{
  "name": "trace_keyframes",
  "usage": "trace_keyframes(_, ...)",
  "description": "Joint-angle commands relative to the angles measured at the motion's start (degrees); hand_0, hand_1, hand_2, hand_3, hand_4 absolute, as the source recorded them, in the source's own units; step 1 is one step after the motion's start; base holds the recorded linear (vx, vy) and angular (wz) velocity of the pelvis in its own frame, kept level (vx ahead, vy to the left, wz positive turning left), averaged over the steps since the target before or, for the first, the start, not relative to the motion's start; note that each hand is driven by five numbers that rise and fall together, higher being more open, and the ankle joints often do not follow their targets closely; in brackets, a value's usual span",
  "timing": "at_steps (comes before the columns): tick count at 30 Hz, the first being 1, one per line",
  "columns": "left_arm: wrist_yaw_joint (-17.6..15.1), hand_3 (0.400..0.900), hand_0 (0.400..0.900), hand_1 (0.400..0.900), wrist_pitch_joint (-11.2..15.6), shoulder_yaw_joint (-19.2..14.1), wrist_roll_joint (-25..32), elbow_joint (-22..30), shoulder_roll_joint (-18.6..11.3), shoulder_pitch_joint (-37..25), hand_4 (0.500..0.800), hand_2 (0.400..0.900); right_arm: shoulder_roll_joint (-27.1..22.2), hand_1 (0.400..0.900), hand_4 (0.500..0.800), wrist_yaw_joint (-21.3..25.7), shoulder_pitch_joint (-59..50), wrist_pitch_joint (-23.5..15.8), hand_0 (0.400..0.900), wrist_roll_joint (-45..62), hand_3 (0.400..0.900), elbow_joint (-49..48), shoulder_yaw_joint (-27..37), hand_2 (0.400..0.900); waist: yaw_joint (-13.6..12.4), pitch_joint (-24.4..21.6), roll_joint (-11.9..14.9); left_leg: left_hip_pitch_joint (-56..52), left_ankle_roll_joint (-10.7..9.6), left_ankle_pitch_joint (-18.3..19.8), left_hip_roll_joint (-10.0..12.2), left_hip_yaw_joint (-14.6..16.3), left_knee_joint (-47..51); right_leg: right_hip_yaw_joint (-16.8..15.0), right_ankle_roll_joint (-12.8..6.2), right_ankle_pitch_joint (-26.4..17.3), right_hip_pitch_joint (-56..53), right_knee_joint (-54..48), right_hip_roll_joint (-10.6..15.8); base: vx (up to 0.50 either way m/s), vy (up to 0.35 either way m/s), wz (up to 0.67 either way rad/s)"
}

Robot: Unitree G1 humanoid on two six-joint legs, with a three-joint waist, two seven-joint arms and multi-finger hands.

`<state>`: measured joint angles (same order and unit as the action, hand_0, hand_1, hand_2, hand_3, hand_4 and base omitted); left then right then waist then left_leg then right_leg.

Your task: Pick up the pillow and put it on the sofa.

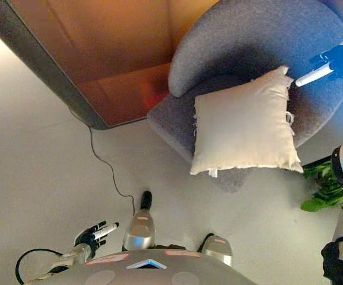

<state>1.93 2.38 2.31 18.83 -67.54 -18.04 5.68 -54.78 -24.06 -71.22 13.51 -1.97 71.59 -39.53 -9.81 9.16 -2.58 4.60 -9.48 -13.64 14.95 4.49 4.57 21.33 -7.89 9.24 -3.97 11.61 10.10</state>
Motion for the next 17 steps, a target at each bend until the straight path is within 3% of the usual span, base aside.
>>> trace_keyframes(1,0.8,0.900,0.900,0.900,2.2,3.1,-0.9,-2.9,-3.8,-1.8,0.800,0.900,-6.2,0.900,0.800,5.3,-3.8,-1.9,0.900,0.8,0.900,-0.4,1.8,0.900,-0.1,-3.6,3.7,-6.8,-2.8,3.1,5.4,-0.6,-5.5,-1.3,2.28,-6.4,2.6,-4.9,0.8,-0.03,0.089,-0.24)
trace_keyframes(6,1.4,0.900,0.900,0.900,2.4,3.7,-1.7,-3.6,-3.1,-3.0,0.800,0.900,-5.8,0.900,0.800,5.7,6.4,-3.6,0.900,10.8,0.900,-3.0,10.1,0.900,2.5,-4.4,4.2,-8.3,-2.5,6.0,3.5,0.8,-6.1,-4.1,0.80,-9.3,1.8,-9.3,1.6,-0.04,0.123,-0.33)
trace_keyframes(10,0.7,0.900,0.900,0.900,1.9,3.0,-0.9,-4.6,-2.5,-4.8,0.800,0.900,-1.3,0.900,0.800,7.2,20.3,-7.9,0.900,15.9,0.900,-5.6,20.9,0.900,4.8,-4.6,4.4,-10.0,-1.7,9.0,2.0,2.4,-6.8,-6.9,-0.52,-11.5,1.2,-12.3,2.1,-0.05,0.139,-0.57)
trace_keyframes(14,-0.4,0.900,0.900,0.900,0.7,2.6,-2.1,-5.2,-2.5,-6.9,0.800,0.900,7.0,0.900,0.800,9.1,34.7,-9.4,0.900,20.7,0.900,-10.9,29.2,0.900,8.0,-4.7,4.4,-11.8,-0.8,12.2,0.8,4.9,-7.1,-9.7,-1.82,-13.8,1.2,-14.5,2.7,-0.07,0.123,-0.52)
trace_keyframes(17,-0.5,0.900,0.900,0.900,0.4,2.2,-1.2,-5.6,-2.2,-9.3,0.800,0.900,16.1,0.900,0.800,11.5,44.8,-11.2,0.900,25.4,0.900,-14.7,33.8,0.900,10.6,-4.7,4.4,-13.7,0.1,15.4,-0.4,6.6,-6.9,-11.6,-2.78,-15.4,1.7,-15.8,3.4,-0.06,0.107,-0.38)
